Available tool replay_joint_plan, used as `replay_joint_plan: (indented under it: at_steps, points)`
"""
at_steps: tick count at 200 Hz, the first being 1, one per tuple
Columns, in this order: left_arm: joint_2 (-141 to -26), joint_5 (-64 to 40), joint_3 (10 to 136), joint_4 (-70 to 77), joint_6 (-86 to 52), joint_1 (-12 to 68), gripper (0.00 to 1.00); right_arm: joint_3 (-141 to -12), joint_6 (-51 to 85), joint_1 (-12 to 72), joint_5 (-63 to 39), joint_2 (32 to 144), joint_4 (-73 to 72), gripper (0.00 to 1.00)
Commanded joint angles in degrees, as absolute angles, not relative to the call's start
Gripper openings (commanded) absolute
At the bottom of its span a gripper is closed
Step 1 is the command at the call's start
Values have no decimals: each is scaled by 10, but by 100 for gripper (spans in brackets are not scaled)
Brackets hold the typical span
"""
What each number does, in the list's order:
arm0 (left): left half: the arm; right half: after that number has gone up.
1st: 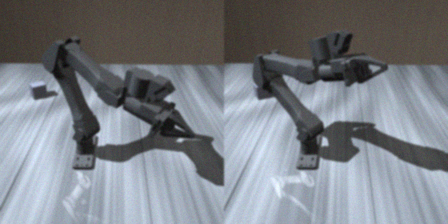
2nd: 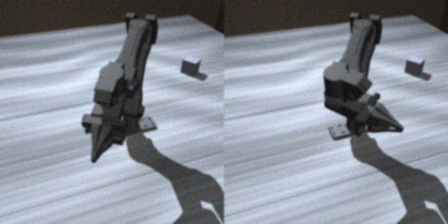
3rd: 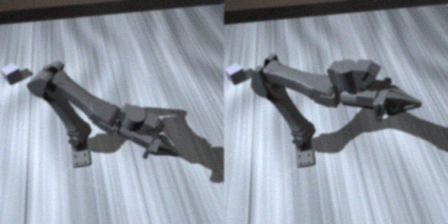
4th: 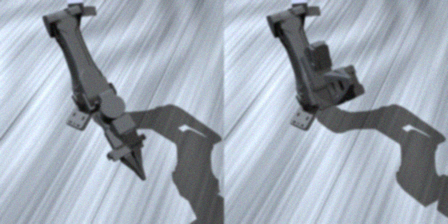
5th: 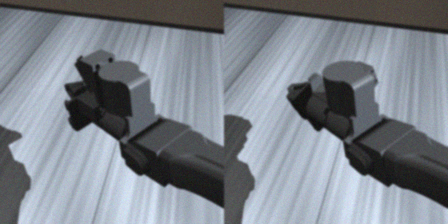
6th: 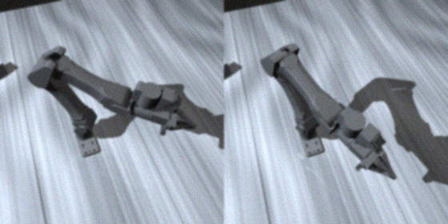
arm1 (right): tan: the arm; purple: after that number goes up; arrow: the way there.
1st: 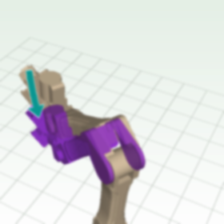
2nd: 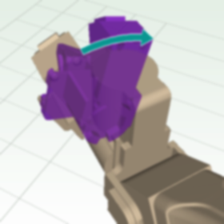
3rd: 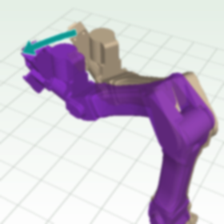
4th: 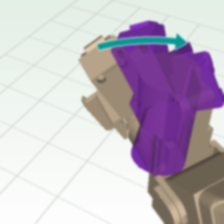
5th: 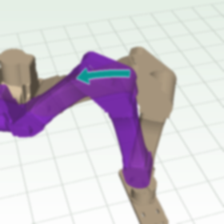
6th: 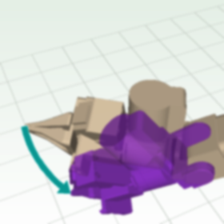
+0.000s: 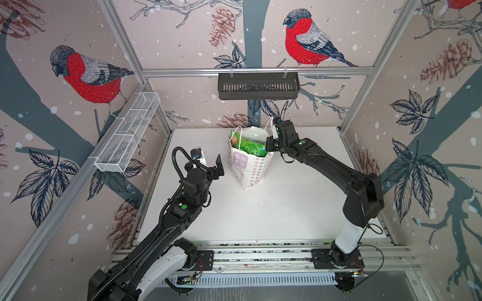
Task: Take the snacks out of the paper bag
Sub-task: Pick up the paper bag from the top-center of the table.
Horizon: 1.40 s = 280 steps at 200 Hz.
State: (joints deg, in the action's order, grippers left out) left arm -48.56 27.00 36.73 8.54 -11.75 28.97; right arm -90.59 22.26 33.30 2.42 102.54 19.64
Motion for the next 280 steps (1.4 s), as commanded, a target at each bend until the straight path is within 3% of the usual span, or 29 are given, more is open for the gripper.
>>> replay_joint_plan:
  at_steps: [1,84,134,218,235,280]
  points:
    - [-485,270,367,110,-116,289,98,-912,213,334,48,1020,195,0]
    - [-490,262,371,109,-120,289,98,-886,176,319,99,967,147,0]
    - [-497,240,380,105,-134,289,98,-902,71,318,254,963,136,0]
    - [-525,111,411,103,-177,289,98,-775,-149,371,370,949,-32,0]
    - [-526,63,428,89,-184,289,93,-756,-144,380,359,944,-48,0]
    - [-536,-68,515,47,-204,289,94,-719,-99,401,307,898,-67,0]
